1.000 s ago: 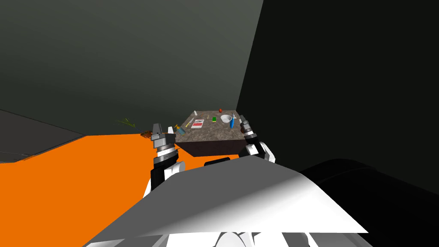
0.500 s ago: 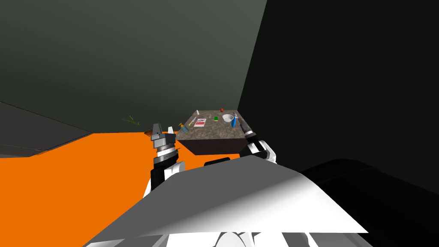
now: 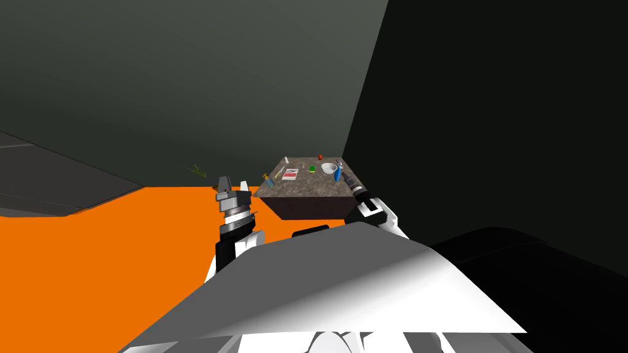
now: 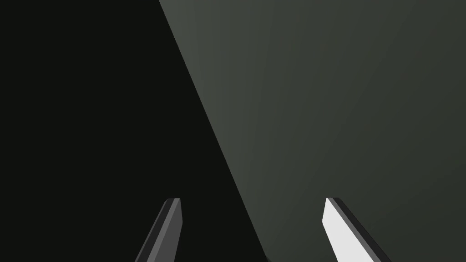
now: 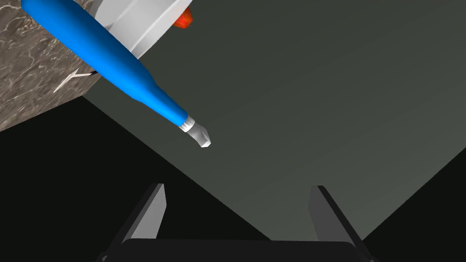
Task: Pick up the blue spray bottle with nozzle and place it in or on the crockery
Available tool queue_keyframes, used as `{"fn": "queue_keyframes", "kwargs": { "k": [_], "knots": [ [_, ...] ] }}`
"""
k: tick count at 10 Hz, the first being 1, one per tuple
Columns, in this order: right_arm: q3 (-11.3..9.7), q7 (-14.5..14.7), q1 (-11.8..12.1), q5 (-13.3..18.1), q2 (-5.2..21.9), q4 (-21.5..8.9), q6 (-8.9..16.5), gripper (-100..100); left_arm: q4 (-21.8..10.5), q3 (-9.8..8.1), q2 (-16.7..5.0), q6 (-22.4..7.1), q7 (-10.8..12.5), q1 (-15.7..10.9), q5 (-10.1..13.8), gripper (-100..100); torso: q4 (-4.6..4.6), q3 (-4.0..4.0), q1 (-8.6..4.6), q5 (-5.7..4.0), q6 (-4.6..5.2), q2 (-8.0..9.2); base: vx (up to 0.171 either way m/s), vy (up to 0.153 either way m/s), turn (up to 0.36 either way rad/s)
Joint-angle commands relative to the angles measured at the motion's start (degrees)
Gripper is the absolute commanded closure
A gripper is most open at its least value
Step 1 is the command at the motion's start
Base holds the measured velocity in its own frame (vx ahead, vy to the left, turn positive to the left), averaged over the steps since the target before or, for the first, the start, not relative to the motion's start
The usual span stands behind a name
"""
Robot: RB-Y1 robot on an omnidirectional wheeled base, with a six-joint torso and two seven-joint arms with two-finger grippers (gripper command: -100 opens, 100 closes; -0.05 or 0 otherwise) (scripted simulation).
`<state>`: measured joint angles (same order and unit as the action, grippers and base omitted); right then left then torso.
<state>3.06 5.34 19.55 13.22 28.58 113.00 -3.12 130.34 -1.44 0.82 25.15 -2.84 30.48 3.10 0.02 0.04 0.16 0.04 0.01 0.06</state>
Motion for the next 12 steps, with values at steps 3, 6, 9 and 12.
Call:
{"fn": "queue_keyframes", "kwargs": {
  "k": [3, 6, 9, 12],
  "knots": [
    [-0.1, 0.7, -1.1, 1.2, 5.0, -4.4, 4.3, -100, 0.0, 0.0, 0.0, 0.0, 0.0, 0.0, 0.0, 0, 0.0, -0.01, -0.01, 0.0, 0.0, -0.02, -0.008, 0.052, 0.056],
    [-0.8, 1.3, -1.8, 1.5, 10.2, -8.0, 7.7, -100, 0.0, 0.0, 0.0, 0.0, 0.0, 0.0, 0.0, 0, -0.03, -0.07, 0.01, 0.0, -0.01, -0.13, 0.02, 0.058, 0.087],
    [-1.5, 1.7, -2.2, 1.5, 14.4, -10.4, 9.9, -100, 0.0, 0.0, 0.0, 0.0, 0.0, 0.0, 0.0, 0, -0.04, -0.11, 0.03, 0.01, -0.01, -0.2, 0.032, 0.054, 0.075],
    [-2.3, 2.1, -2.5, 1.3, 18.7, -12.8, 12.0, -100, 0.0, 0.0, 0.0, 0.0, 0.0, 0.0, 0.0, 0, -0.04, -0.12, -0.04, -0.01, -0.02, -0.21, 0.034, 0.037, 0.072]
  ]
}}
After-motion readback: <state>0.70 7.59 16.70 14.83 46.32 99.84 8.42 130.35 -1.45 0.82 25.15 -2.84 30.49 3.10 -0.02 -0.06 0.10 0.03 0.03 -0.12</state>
